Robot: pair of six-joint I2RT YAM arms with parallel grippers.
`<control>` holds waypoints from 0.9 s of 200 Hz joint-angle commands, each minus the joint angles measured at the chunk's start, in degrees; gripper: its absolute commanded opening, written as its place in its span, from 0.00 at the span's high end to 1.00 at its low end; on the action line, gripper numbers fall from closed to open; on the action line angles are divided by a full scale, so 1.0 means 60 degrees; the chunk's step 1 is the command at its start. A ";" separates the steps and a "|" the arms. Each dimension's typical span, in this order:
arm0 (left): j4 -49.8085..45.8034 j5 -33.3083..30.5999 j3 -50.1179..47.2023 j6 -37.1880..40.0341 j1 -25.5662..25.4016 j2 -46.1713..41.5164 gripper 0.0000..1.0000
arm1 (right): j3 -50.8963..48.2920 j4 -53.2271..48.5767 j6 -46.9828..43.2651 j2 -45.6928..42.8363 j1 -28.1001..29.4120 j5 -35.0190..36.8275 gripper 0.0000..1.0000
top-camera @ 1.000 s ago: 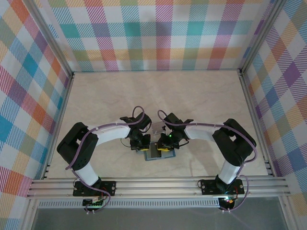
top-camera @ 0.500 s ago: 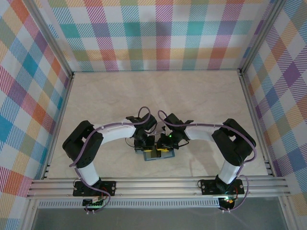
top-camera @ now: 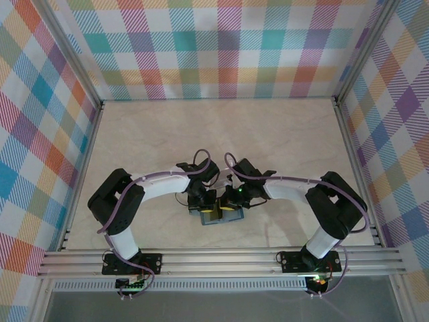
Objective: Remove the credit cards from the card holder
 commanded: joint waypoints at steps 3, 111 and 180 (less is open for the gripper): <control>-0.0200 -0.0306 -0.0283 0.0145 -0.0084 0.0302 1.00 | 0.0179 -0.0673 -0.0246 -0.0292 0.0062 0.0291 0.94; -0.0329 -0.0350 -0.0142 0.0173 -0.0087 -0.0036 1.00 | 0.1423 -0.3674 -0.1509 -0.0119 0.0120 0.2159 0.97; -0.0390 -0.0321 -0.0045 0.0210 -0.0084 0.0019 1.00 | 0.1727 -0.4201 -0.1829 -0.0090 0.0192 0.2499 0.98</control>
